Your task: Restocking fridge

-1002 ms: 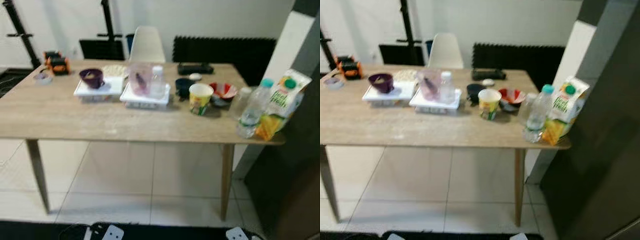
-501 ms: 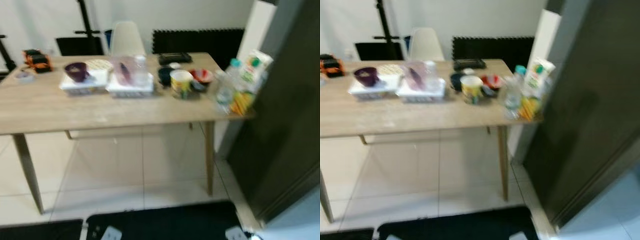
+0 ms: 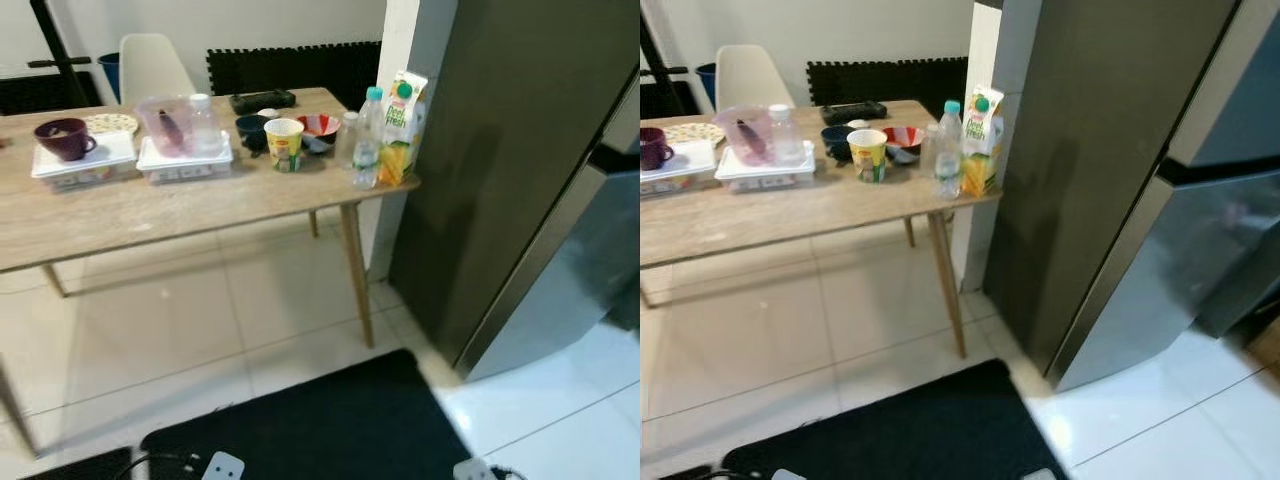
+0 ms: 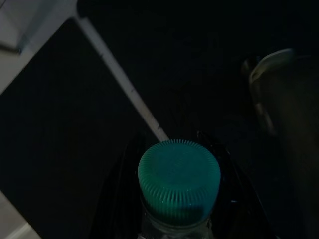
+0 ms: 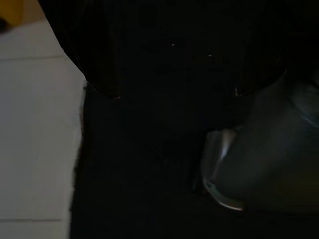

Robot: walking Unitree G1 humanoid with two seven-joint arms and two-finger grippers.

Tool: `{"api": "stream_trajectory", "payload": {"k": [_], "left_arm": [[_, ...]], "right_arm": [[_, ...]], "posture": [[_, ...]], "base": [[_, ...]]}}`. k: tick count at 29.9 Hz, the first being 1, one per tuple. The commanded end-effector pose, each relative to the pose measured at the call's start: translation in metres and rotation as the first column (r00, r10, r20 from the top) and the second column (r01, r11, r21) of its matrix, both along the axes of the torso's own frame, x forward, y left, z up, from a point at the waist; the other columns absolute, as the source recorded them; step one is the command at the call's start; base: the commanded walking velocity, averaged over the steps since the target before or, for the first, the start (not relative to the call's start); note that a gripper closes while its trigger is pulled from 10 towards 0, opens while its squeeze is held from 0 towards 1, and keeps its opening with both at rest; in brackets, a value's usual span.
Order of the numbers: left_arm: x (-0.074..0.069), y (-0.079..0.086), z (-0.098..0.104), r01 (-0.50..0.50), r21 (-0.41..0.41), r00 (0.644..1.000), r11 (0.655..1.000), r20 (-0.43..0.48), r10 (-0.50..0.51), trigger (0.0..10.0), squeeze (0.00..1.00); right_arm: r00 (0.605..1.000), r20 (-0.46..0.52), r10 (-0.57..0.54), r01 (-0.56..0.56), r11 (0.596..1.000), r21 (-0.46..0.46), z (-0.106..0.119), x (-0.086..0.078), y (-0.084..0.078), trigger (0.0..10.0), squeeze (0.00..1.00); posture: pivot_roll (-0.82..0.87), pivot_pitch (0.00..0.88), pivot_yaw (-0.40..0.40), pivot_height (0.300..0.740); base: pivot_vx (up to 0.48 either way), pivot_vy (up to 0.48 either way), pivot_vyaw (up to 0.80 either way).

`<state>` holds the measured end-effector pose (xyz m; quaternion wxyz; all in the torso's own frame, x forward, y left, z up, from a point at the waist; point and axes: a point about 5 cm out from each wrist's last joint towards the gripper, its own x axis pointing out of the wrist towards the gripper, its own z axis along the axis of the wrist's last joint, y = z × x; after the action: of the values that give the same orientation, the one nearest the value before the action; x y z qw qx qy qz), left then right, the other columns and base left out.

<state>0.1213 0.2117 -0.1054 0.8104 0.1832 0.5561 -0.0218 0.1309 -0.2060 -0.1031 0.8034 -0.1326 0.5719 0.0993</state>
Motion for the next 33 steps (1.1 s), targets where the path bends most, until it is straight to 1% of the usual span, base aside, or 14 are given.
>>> {"api": "stream_trajectory", "payload": {"k": [1,11,33], "left_arm": [[-0.0006,-0.0008,-0.0004,-0.008,-0.01,1.0,1.0,-0.009,0.008,10.0,0.0],[-0.003,-0.0027,-0.0015,-0.01,-0.027,1.0,1.0,-0.02,0.009,10.0,0.0],[-0.0041,-0.0072,-0.0026,-0.001,-0.04,1.0,0.999,-0.028,0.0,10.0,0.0]], "right_arm": [[1.0,0.02,-0.012,0.012,1.0,0.001,0.002,0.0045,-0.0025,10.0,0.0],[1.0,0.027,-0.009,0.009,1.0,0.004,0.0029,0.0073,-0.0018,10.0,0.0],[1.0,0.021,-0.011,0.011,1.0,0.001,0.0024,0.0049,-0.0039,10.0,0.0]], "posture": [[-0.07,0.0,-0.015,0.74],[-0.07,0.0,-0.014,0.74],[-0.08,0.0,-0.018,0.74]], "base": [[0.0,-0.307,0.0],[0.0,-0.439,0.0],[0.0,-0.476,0.0]]}}
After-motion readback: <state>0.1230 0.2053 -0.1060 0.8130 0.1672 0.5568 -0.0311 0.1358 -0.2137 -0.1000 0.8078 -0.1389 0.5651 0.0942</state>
